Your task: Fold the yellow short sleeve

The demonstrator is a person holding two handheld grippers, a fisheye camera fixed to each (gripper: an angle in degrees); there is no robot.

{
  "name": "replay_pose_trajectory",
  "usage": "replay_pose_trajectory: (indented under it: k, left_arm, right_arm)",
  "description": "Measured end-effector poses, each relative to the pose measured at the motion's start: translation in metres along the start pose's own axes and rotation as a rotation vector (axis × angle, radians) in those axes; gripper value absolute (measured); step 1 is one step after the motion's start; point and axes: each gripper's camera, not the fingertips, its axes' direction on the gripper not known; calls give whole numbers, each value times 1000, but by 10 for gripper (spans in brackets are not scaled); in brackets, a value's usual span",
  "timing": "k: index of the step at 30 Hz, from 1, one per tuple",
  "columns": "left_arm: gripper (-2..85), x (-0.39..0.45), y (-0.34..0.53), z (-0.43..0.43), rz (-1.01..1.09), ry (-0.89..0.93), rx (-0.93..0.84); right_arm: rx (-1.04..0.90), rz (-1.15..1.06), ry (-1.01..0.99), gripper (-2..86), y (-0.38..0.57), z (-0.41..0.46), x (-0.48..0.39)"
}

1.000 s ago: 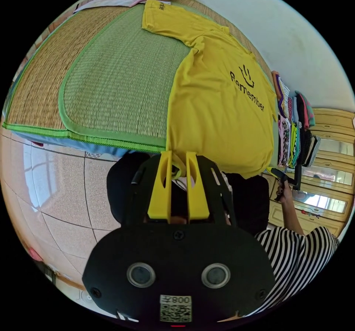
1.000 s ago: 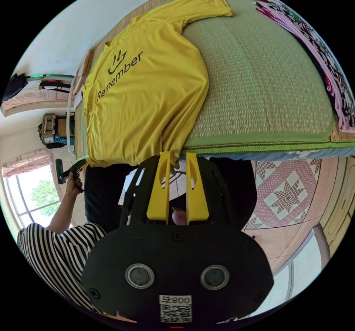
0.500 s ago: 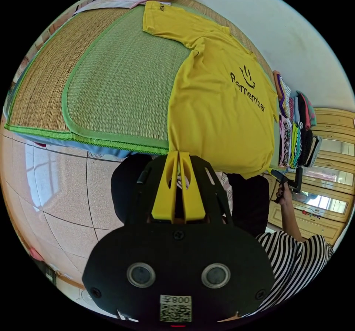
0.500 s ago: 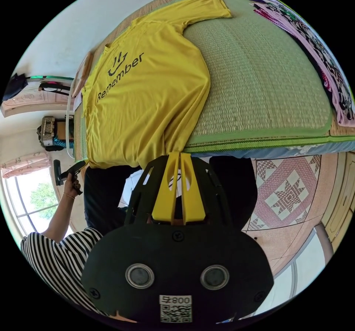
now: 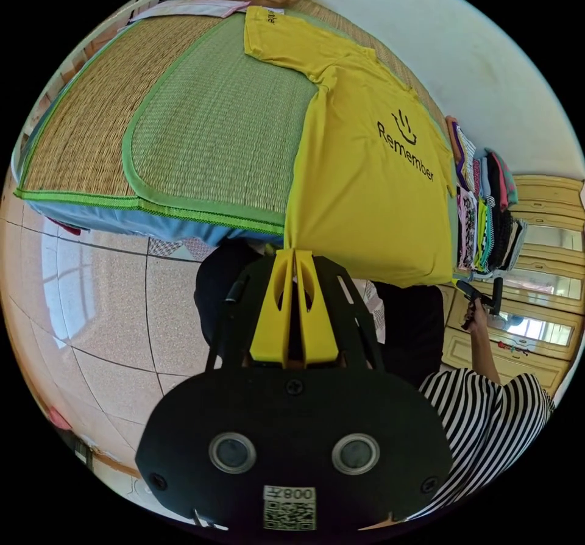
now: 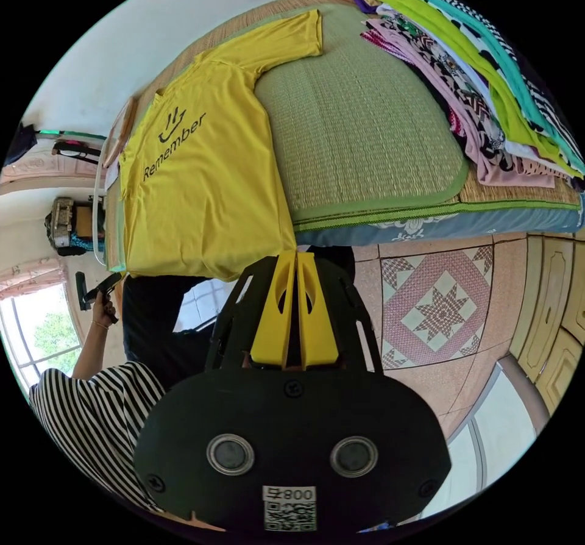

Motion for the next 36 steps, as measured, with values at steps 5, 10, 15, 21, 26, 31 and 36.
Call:
replay_pose_trajectory:
  k: [5, 10, 15, 21, 26, 31, 36]
  left_arm:
    - [6, -9, -1, -2, -23, -10, 3]
    - [18, -16, -6, -32, -24, 32, 75]
    - [30, -8, -53, -59, 9, 98, 151]
    - [25, 24, -162, -80, 28, 70, 196]
    - [9, 45, -255, -97, 8, -43, 179]
    - [4, 60, -311, -108, 12, -119, 156]
    - [3, 75, -337, -127, 66, -199, 138]
  right_arm:
    - [-17, 31, -31, 1, -8, 9, 7]
    - [22, 107, -59, 1, -8, 1, 22]
    - [102, 79, -87, 1, -31, -24, 8]
    - [176, -32, -68, 1, -107, -46, -42]
    - [213, -101, -18, 1, -186, -56, -80]
    - [226, -160, 32, 1, -260, -57, -113]
    - [119, -181, 149, -1, -317, -18, -132]
